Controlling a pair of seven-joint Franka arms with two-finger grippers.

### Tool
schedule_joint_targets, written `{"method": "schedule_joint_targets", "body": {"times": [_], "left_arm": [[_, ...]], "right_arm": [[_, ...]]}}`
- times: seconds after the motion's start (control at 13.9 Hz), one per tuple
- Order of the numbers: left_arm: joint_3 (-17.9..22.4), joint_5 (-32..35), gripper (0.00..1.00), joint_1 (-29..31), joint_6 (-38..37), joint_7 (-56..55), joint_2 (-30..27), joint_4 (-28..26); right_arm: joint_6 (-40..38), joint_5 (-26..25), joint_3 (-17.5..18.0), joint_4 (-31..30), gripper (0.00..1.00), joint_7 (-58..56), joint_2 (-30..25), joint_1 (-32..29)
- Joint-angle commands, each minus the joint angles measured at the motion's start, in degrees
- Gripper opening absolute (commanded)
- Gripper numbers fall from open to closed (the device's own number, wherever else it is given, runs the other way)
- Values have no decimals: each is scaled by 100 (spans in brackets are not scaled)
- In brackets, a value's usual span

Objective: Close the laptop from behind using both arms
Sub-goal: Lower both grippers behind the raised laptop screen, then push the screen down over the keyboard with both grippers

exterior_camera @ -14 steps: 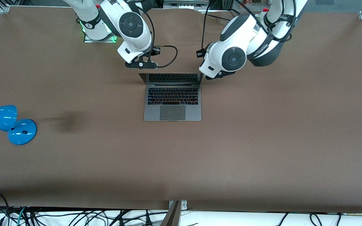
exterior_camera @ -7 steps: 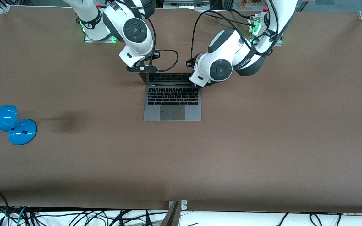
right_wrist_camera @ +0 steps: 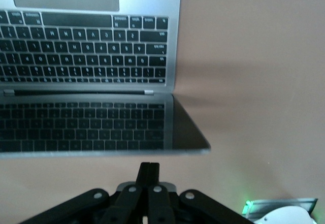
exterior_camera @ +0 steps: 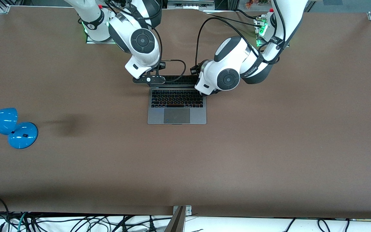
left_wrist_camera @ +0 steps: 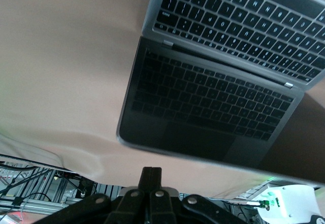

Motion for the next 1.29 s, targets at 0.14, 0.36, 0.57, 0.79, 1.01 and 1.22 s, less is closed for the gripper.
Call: {"method": "schedule_joint_targets", "body": {"times": [0.14, 0.36, 0.57, 0.79, 1.01, 1.22], "left_arm": [[69, 77, 0, -3, -64, -56, 446, 608], [210, 77, 0, -47, -55, -47, 525, 688], [219, 314, 0, -47, -11, -12, 595, 688], [272, 376, 0, -47, 235, -3, 683, 688], [298, 587, 0, -47, 446, 5, 789, 696], [351, 823, 0, -47, 569, -3, 1086, 994]], "right_arm": [[363, -367, -1, 507, 0, 83, 549, 16], [663, -639, -27, 595, 0, 83, 822, -19], [672, -762, -106, 893, 0, 83, 1155, -45], [699, -1079, -115, 1157, 0, 83, 1525, -54], [874, -1220, -230, 1394, 0, 83, 1946, -54], [1120, -1273, -318, 1526, 0, 83, 2272, -54]]}}
